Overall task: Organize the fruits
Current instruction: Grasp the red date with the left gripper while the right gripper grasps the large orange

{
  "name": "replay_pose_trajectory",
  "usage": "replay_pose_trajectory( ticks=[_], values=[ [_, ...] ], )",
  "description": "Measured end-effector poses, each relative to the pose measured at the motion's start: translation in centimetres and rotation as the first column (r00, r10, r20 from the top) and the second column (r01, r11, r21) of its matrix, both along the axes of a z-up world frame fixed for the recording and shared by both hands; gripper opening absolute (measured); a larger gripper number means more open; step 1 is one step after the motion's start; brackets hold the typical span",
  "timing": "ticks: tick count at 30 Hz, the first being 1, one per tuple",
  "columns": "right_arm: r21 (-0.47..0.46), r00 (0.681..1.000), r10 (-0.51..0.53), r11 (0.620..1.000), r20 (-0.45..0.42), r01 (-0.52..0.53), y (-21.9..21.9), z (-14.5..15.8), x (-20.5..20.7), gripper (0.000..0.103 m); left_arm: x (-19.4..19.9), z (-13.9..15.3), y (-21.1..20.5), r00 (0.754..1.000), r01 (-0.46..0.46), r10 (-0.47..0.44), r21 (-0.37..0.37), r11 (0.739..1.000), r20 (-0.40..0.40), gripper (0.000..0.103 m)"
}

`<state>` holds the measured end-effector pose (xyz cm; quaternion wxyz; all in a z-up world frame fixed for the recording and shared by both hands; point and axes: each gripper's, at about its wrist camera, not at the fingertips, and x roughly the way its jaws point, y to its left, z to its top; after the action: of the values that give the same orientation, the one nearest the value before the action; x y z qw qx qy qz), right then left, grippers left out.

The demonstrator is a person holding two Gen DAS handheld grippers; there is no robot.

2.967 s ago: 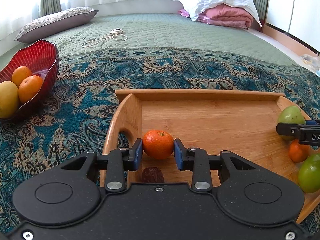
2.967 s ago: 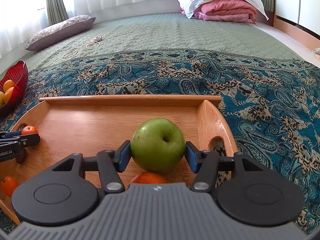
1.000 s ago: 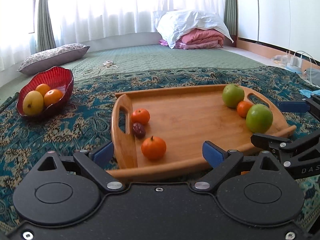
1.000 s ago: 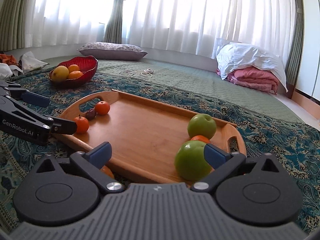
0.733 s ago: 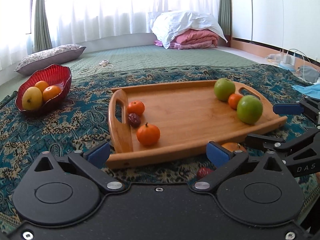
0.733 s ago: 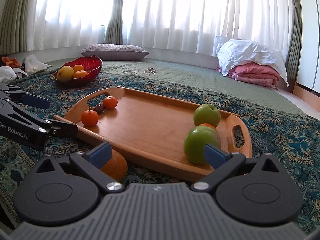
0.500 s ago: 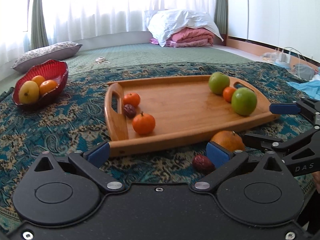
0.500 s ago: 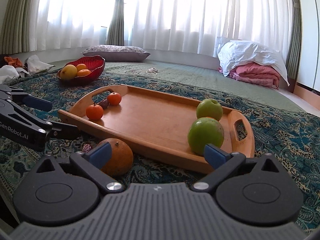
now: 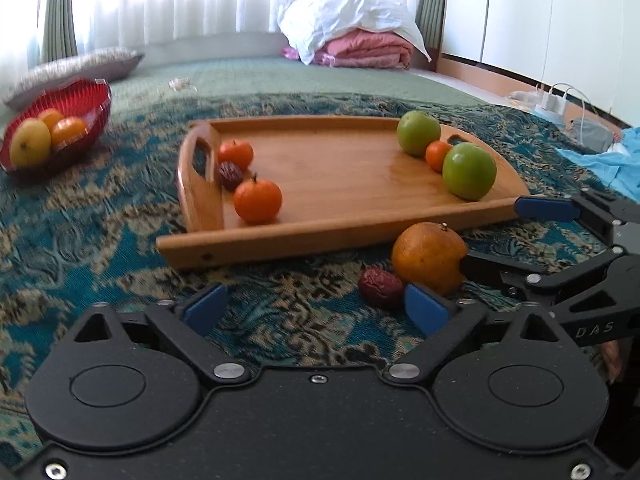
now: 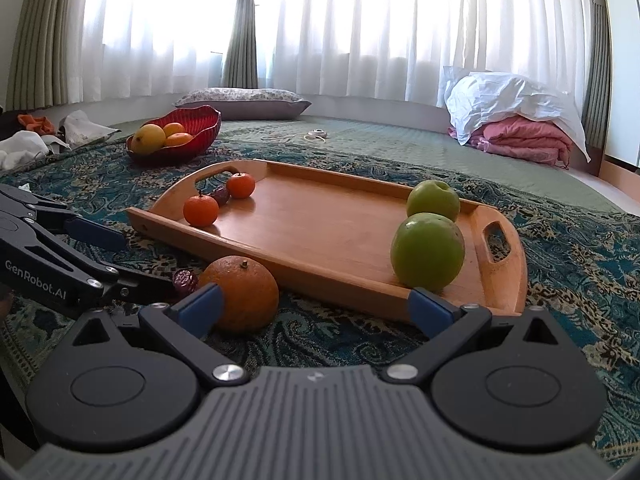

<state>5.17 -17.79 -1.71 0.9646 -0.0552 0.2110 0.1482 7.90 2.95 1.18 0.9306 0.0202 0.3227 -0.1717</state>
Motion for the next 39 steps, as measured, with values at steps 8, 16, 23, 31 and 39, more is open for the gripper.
replay_pose_trajectory(
  ticks=[8, 16, 23, 31, 39],
  values=[
    [-0.123, 0.998, 0.056, 0.991, 0.007, -0.055, 2.0, -0.8, -0.3, 0.103, 0.1, -0.4, -0.9, 0.999, 0.05, -0.05, -0.022, 0.999, 0.0, 0.059],
    [-0.182, 0.997, 0.067, 0.981, 0.026, -0.062, 2.8, -1.3, -0.8, 0.103, 0.6, -0.7, -1.5, 0.999, 0.039, -0.039, -0.036, 0.999, 0.007, 0.047],
    [-0.167, 0.999, 0.049, 0.985, 0.01, -0.046, 2.6, -1.5, -0.4, 0.103, 0.9, -1.0, -1.9, 0.999, 0.039, -0.039, -0.053, 0.998, -0.001, 0.034],
    [-0.154, 0.999, 0.041, 0.987, -0.008, -0.041, 2.4, -1.7, 0.0, 0.103, 1.2, -1.1, -2.3, 1.0, 0.023, -0.023, -0.054, 0.998, 0.002, 0.029],
    [-0.077, 0.996, 0.037, 0.996, -0.076, -0.043, 1.7, -1.3, 0.9, 0.099, 0.9, -0.8, -2.5, 1.0, -0.003, 0.004, -0.043, 0.999, 0.024, 0.027]
  ],
)
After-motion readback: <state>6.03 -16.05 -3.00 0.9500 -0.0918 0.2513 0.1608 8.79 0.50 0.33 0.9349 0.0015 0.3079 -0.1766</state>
